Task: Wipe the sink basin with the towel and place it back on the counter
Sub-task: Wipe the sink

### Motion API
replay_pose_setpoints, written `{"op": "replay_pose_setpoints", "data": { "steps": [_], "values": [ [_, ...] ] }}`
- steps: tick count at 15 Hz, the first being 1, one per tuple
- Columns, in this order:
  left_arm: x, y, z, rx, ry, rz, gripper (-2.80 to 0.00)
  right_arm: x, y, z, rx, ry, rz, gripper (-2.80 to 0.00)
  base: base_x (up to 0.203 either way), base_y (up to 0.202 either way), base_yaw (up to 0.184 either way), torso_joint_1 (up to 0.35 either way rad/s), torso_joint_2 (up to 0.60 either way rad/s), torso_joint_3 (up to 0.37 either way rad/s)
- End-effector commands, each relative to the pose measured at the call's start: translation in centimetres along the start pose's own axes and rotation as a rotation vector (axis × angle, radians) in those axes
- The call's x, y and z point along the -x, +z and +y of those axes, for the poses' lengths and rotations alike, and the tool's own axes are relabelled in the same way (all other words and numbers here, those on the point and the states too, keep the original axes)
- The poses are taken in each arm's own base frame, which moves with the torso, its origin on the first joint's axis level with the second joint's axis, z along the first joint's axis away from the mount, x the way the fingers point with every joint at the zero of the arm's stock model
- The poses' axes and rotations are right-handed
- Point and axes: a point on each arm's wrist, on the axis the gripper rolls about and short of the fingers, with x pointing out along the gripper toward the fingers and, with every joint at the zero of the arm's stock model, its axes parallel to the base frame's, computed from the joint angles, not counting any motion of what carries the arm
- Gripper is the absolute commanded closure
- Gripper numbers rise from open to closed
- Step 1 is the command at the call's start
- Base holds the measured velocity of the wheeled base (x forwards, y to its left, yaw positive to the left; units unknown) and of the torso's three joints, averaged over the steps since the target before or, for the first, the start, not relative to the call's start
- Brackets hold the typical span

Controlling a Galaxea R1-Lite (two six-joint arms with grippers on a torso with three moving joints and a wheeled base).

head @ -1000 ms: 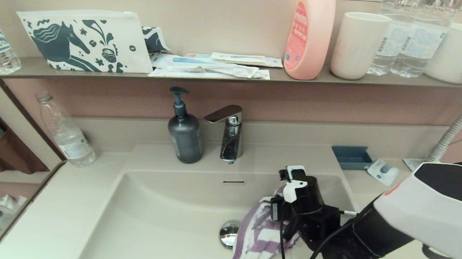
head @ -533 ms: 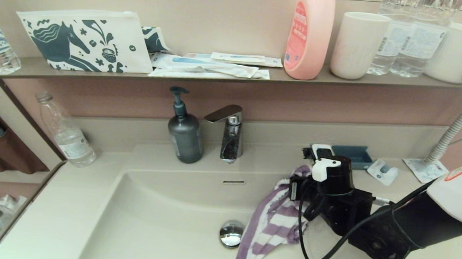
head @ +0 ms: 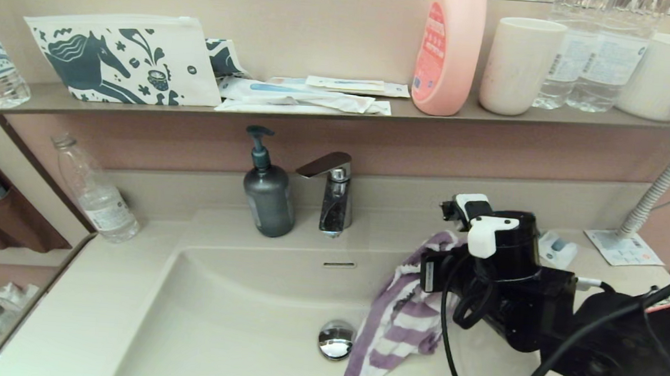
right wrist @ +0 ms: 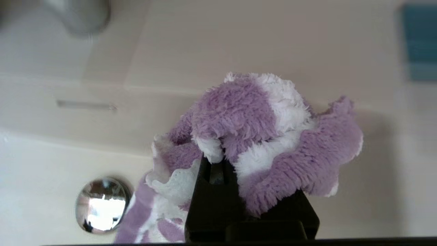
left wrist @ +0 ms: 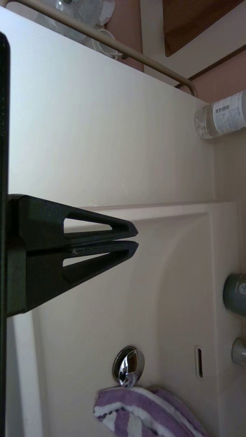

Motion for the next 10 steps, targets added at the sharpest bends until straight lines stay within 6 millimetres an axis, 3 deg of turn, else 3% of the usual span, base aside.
{"op": "replay_pose_setpoints", "data": {
  "steps": [1, 7, 10],
  "values": [
    [0.0, 0.0, 0.0, 0.000, 0.000, 0.002, 0.00, 1.7, 3.1, -1.2, -0.046, -0.013, -0.077, 0.00, 0.000, 0.000, 0.000, 0.000, 0.00, 0.000],
    [0.0, 0.0, 0.0, -0.001, 0.000, 0.002, 0.00, -0.3, 8.5, -0.4, -0.104, -0.038, -0.183, 0.00, 0.000, 0.000, 0.000, 0.000, 0.00, 0.000],
    [0.0, 0.0, 0.0, 0.000, 0.000, 0.001, 0.00, -3.6, 7.7, 1.7, -0.089, -0.029, -0.153, 0.00, 0.000, 0.000, 0.000, 0.000, 0.00, 0.000]
  ]
}}
